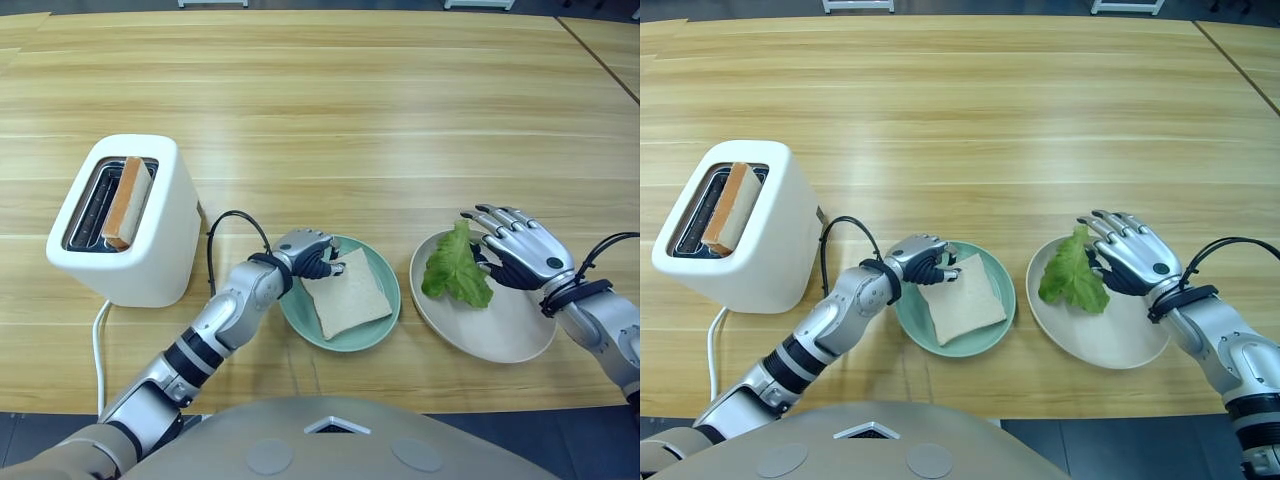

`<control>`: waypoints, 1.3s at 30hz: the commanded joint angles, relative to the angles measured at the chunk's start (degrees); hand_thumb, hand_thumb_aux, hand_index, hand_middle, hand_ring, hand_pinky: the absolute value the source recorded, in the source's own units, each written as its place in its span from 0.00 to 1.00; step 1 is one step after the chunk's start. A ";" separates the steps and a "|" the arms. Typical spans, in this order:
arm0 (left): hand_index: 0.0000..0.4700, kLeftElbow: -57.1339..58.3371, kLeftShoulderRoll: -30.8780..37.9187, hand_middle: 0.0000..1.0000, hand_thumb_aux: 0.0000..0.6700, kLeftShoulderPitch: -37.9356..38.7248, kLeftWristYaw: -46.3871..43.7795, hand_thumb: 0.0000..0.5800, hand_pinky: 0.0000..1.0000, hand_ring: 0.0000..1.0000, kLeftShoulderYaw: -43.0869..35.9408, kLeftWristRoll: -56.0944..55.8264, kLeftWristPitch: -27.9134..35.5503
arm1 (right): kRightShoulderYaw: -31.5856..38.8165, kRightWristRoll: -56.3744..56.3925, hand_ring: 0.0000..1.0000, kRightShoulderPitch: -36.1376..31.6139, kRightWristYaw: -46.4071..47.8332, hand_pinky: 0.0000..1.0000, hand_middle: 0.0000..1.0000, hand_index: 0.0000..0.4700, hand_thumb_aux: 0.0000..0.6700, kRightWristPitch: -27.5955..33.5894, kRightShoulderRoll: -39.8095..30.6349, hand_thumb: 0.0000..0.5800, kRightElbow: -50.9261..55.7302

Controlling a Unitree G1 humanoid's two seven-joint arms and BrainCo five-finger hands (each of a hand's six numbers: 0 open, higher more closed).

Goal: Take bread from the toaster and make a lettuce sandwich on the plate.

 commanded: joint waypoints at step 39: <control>0.00 -44.28 18.79 0.00 0.00 14.27 -16.30 0.00 0.00 0.00 60.32 9.73 0.85 | -1.34 3.01 0.00 1.61 -2.89 0.00 0.00 1.00 1.00 1.87 1.62 1.00 -14.84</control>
